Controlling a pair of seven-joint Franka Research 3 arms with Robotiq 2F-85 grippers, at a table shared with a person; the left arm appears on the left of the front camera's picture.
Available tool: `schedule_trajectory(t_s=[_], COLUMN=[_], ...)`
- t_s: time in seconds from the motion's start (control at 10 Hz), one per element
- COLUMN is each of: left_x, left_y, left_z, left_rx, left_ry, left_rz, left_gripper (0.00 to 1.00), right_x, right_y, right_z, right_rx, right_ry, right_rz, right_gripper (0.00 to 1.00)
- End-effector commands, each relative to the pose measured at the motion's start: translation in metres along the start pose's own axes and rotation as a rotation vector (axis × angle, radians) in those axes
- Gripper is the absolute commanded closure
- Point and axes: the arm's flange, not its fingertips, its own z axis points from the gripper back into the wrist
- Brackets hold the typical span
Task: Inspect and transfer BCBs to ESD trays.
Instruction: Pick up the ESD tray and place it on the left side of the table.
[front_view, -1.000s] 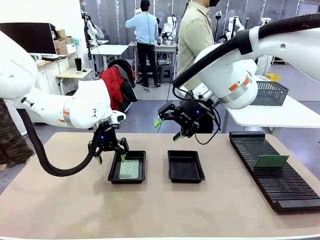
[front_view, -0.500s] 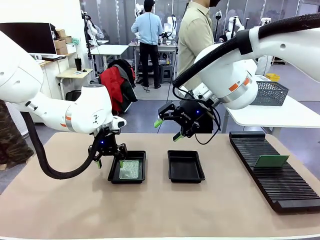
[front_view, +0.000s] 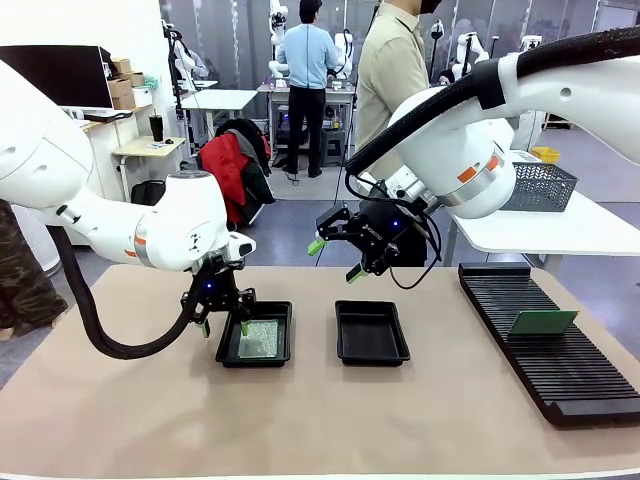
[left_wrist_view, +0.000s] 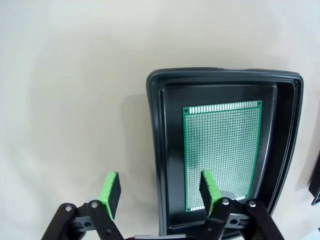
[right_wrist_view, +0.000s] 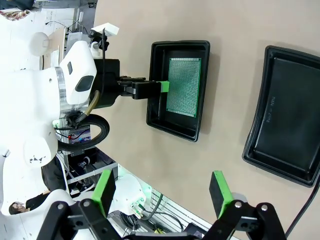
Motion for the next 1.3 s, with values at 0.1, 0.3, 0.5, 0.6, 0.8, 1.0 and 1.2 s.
schedule_trajectory(t_s=[0.1,0.3,0.5,0.6,0.8,1.0,1.2], left_x=[0.002,0.002,0.004,0.005,0.007,0.007,0.007], left_y=[-0.002,-0.004,-0.005,-0.004,-0.005,-0.003,-0.003], left_z=[-0.011,-0.01,-0.006,-0.004,-0.004,0.0,0.002], left_rx=[0.023,0.015,0.022,0.01,0.016,0.029,0.04], left_ry=[-0.02,-0.032,-0.044,-0.052,-0.052,-0.05,-0.051], left_rz=[0.041,0.051,0.055,0.069,0.066,0.068,0.069], left_gripper=[0.32,0.38,0.45,0.39,0.46,0.52,0.59], right_x=[0.0,0.0,0.0,0.0,0.0,0.0,0.0], right_y=[0.003,0.003,0.003,0.003,0.003,0.003,0.003], right_z=[0.001,0.001,0.001,0.001,0.001,0.001,0.001], right_rx=[-0.017,-0.017,-0.017,-0.017,-0.017,-0.017,-0.017], right_ry=[0.008,0.008,0.008,0.008,0.008,0.008,0.008], right_rz=[-0.013,-0.013,-0.013,-0.013,-0.013,-0.013,-0.013], right_gripper=[0.0,0.0,0.0,0.0,0.0,0.0,0.0])
